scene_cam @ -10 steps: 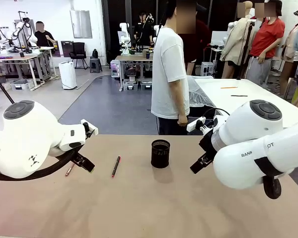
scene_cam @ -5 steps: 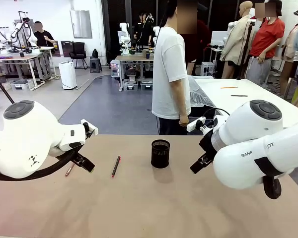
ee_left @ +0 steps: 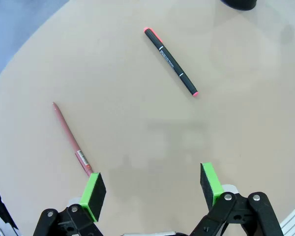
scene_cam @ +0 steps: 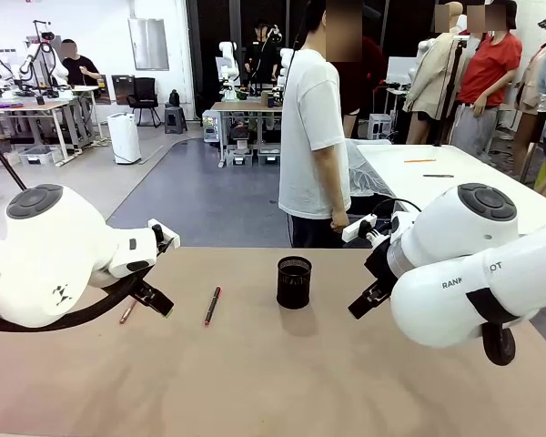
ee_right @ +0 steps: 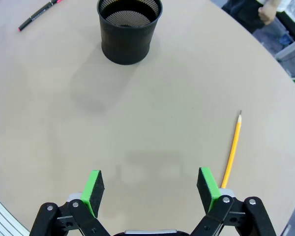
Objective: Place the pens into the pen holder.
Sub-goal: Pick up a writing instrument from the table and place it into the Pen holder.
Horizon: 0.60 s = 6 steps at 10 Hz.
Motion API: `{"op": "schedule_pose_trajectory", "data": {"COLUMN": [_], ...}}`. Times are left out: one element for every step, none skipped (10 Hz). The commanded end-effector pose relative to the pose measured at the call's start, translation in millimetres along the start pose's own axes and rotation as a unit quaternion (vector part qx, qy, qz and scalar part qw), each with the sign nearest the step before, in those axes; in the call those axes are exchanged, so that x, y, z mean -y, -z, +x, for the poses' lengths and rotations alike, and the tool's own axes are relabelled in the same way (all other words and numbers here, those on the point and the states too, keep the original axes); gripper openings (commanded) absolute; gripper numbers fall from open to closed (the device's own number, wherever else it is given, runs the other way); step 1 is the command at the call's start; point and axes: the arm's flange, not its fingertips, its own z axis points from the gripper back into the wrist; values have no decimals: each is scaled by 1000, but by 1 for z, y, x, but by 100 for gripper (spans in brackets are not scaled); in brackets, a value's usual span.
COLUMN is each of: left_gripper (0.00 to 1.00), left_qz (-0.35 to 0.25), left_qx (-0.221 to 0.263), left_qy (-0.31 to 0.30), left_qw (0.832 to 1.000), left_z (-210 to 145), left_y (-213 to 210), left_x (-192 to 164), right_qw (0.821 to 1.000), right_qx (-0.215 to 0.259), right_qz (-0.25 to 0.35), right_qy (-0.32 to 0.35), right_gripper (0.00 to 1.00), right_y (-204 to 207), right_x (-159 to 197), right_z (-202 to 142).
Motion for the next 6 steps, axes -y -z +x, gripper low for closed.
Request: {"op": "schedule_pose_trajectory", "data": {"left_gripper": [100, 100, 100, 100, 100, 100], "left_qz": [0, 0, 0, 0, 0, -22], "left_qx": [0, 0, 0, 0, 0, -9], "left_qy": [0, 0, 0, 0, 0, 17], "left_qw": [1000, 1000, 1000, 1000, 1000, 1000], "left_z": [0, 0, 0, 0, 0, 1], "left_y": [0, 0, 0, 0, 0, -5], "left_x": [0, 0, 0, 0, 0, -1], "right_qw": [1000, 1000, 1000, 1000, 1000, 999], "right_qx": [0, 0, 0, 0, 0, 8], "right_qz": [0, 0, 0, 0, 0, 32], "right_qy": [0, 0, 0, 0, 0, -8], "right_gripper": [100, 100, 100, 100, 100, 100], "right_y": [0, 0, 0, 0, 0, -4], "right_x": [0, 0, 0, 0, 0, -8], "right_z": [0, 0, 0, 0, 0, 0]}}
